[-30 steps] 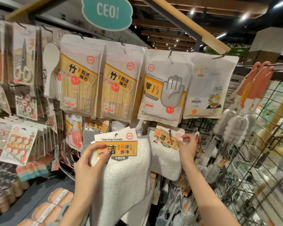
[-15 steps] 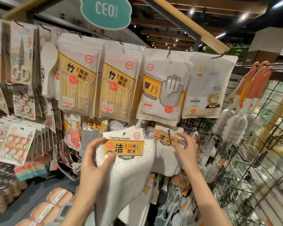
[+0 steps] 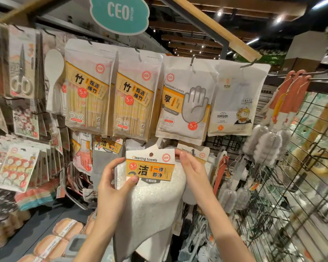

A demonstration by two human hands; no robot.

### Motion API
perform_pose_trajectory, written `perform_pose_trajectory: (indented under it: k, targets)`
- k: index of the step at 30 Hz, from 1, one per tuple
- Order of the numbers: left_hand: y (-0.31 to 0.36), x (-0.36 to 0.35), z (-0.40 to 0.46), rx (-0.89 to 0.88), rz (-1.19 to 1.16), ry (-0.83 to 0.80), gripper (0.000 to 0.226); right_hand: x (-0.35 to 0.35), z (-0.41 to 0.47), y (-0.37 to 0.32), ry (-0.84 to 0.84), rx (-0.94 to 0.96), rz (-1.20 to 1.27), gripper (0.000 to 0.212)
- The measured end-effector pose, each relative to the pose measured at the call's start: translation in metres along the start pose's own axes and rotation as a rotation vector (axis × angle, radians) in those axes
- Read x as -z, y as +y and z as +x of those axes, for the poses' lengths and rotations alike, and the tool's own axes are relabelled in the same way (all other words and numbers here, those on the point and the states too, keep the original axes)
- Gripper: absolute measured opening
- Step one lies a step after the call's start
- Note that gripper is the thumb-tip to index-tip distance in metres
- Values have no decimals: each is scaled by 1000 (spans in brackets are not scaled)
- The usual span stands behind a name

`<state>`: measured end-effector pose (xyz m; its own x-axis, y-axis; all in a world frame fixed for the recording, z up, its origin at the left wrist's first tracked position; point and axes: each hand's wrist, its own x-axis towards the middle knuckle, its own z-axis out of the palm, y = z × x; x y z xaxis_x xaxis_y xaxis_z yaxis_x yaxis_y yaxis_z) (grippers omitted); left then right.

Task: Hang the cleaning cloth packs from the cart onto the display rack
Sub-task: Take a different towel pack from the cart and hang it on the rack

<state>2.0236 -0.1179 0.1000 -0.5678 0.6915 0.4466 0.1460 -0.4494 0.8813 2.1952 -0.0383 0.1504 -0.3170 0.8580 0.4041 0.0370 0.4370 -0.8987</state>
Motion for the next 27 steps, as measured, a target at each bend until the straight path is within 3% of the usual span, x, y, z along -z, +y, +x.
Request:
perform_pose_trajectory:
  k: [6,17,27]
  targets:
    - [-2,0,0,10,9,60,47,-3,-1,3,113,31,-123,29]
    - [-2,3,-6,-8,0,-2,31,4,5,15,173,1,14,26]
    - [-1,11,-1,9,-118,64,28,42,6,55,395,-143,48,27]
